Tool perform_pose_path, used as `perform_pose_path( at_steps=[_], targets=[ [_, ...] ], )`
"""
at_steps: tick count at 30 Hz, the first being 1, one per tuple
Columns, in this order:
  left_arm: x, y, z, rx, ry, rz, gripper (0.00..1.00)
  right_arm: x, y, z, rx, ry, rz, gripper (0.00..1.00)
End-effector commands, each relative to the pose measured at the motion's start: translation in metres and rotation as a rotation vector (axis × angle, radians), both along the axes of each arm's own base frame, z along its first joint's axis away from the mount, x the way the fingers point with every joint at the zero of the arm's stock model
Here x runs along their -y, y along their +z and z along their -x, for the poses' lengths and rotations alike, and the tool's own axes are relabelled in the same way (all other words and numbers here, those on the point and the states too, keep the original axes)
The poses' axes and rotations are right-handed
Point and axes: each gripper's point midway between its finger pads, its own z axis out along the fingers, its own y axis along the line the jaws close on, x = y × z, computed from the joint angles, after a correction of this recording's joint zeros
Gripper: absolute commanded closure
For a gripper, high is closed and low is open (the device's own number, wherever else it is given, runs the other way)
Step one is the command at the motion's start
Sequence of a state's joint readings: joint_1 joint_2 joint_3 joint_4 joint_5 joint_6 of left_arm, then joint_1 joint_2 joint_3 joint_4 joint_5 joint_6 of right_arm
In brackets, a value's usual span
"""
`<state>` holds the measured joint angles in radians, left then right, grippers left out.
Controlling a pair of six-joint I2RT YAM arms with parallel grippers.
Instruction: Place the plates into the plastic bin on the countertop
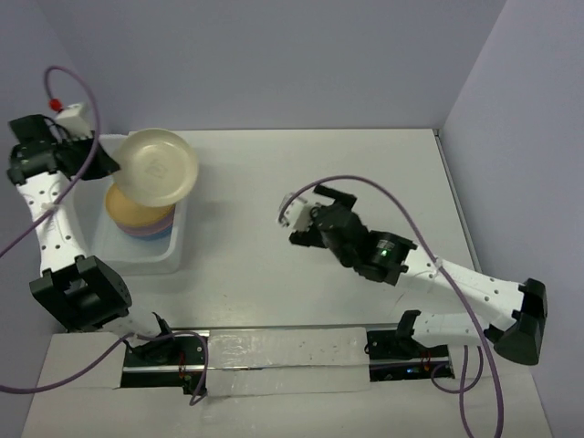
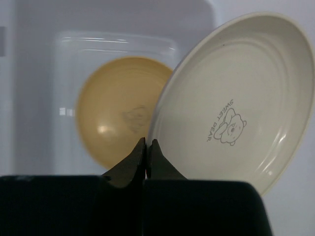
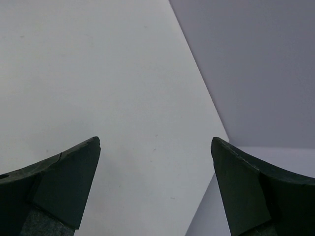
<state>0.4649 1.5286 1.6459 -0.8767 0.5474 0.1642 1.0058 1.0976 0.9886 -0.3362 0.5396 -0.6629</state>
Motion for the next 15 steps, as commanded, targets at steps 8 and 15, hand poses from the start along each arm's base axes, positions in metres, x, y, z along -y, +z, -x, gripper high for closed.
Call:
perform_pose_path(
  at_steps=[8, 15],
  targets=[
    [-0.098, -0.042, 0.01, -0.144, 0.19, -0.039, 1.0, 0.075, -0.015, -0.041, -0.181, -0.269, -0.347, 0.0],
    [-0.1, -0.072, -0.01, -0.207, 0.17, 0.0, 1.0, 0.093, -0.032, -0.054, -0.321, -0.344, -0.452, 0.0]
  ],
)
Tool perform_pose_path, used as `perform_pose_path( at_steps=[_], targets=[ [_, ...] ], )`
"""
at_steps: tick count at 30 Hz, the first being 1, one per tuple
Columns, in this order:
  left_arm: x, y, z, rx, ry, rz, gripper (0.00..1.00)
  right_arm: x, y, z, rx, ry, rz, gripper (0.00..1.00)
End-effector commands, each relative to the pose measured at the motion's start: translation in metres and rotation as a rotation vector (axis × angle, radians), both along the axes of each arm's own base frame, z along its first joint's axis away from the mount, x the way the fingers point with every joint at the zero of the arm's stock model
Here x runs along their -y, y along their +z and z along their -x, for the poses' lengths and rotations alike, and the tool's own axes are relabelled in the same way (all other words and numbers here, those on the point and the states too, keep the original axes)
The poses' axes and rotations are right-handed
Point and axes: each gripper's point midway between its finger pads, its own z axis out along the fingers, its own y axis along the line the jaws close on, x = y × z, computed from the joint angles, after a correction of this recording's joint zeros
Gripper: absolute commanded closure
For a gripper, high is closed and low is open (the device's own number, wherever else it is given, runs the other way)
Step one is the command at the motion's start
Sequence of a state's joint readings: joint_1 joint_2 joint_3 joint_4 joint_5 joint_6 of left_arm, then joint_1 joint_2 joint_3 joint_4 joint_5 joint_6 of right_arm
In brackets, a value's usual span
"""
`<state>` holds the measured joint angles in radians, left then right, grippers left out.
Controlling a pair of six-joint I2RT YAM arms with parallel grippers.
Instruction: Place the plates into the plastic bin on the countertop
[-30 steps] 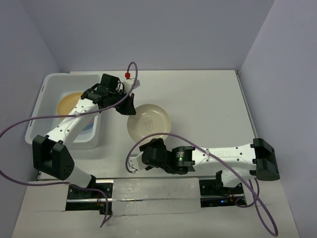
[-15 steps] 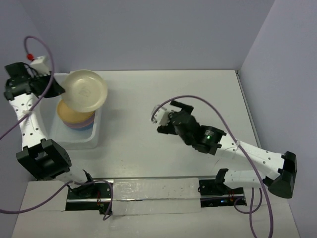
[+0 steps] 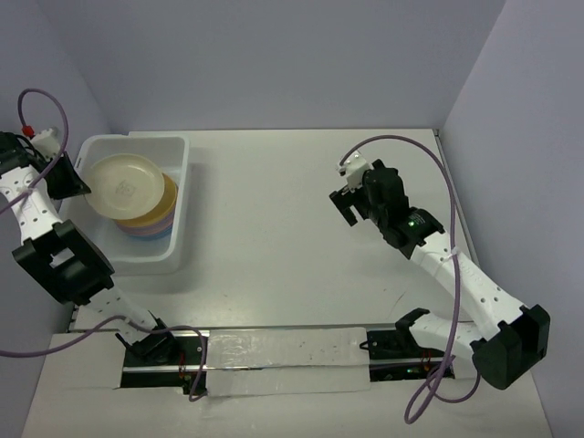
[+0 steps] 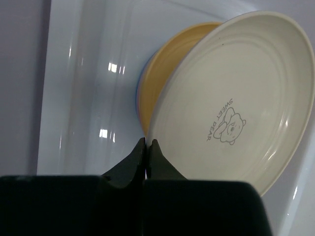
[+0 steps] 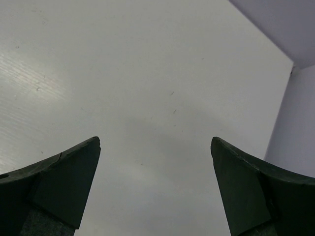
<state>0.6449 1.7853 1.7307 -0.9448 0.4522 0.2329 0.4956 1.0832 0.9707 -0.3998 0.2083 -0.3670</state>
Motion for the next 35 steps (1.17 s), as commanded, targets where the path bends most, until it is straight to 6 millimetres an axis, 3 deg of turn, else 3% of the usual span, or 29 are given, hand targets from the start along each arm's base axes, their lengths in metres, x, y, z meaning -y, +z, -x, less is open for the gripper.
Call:
perform_pose_path(
  at_steps=[1, 3, 5, 7, 9, 10, 11, 12, 15, 16, 17, 19, 21, 24, 27, 30, 35],
  targets=[
    [0.005, 0.008, -0.016, 0.021, -0.032, -0.016, 1.0, -0.007, 0.001, -0.003, -0.074, 0.001, -0.153, 0.0],
    [0.019, -0.002, -0.023, -0.007, -0.067, -0.033, 0.99, -0.001, -0.004, -0.007, -0.111, -0.023, -0.186, 0.0],
    [0.023, -0.006, -0.026, -0.014, -0.068, -0.05, 0.91, 0.004, -0.008, -0.011, -0.135, -0.047, -0.203, 0.0],
    [0.022, -0.007, -0.028, -0.018, -0.055, -0.066, 0.58, 0.008, -0.009, -0.013, -0.152, -0.056, -0.227, 0.0],
    [0.02, -0.001, -0.031, -0.004, -0.04, -0.076, 0.3, 0.014, -0.012, -0.015, -0.171, -0.073, -0.244, 0.0],
    [0.019, 0.007, -0.032, 0.014, -0.035, -0.085, 0.11, 0.014, -0.01, -0.015, -0.176, -0.071, -0.259, 0.0],
    [0.018, 0.011, -0.034, 0.025, -0.032, -0.09, 0.02, 0.017, -0.011, -0.016, -0.182, -0.08, -0.269, 0.0],
    [0.018, 0.019, -0.035, 0.047, -0.028, -0.1, 0.01, 0.018, -0.009, -0.016, -0.189, -0.083, -0.287, 0.0],
    [0.032, 0.076, -0.037, 0.195, -0.034, -0.129, 0.01, 0.026, 0.0, -0.02, -0.21, -0.115, -0.38, 0.0],
    [0.037, 0.082, -0.037, 0.211, -0.041, -0.136, 0.01, 0.028, 0.001, -0.02, -0.214, -0.127, -0.396, 0.0],
    [0.058, 0.105, -0.036, 0.266, -0.073, -0.156, 0.01, 0.033, 0.006, -0.023, -0.21, -0.143, -0.425, 0.0],
    [0.094, 0.12, -0.033, 0.309, -0.137, -0.201, 0.01, 0.032, 0.01, -0.024, -0.222, -0.157, -0.481, 0.0],
    [0.165, 0.133, -0.027, 0.387, -0.242, -0.222, 0.01, 0.029, 0.011, -0.025, -0.241, -0.159, -0.508, 0.0],
    [0.243, 0.12, -0.014, 0.436, -0.377, -0.179, 0.01, 0.025, 0.016, -0.026, -0.253, -0.152, -0.53, 0.0],
    [0.286, 0.091, 0.0, 0.453, -0.438, -0.141, 0.01, 0.022, 0.032, -0.025, -0.233, -0.162, -0.576, 0.0],
    [0.303, 0.074, 0.009, 0.443, -0.474, -0.14, 0.01, 0.027, 0.037, -0.023, -0.203, -0.191, -0.581, 0.0],
    [0.291, 0.072, 0.011, 0.421, -0.416, -0.202, 0.01, 0.034, 0.029, -0.021, -0.181, -0.228, -0.578, 0.0]
  ],
)
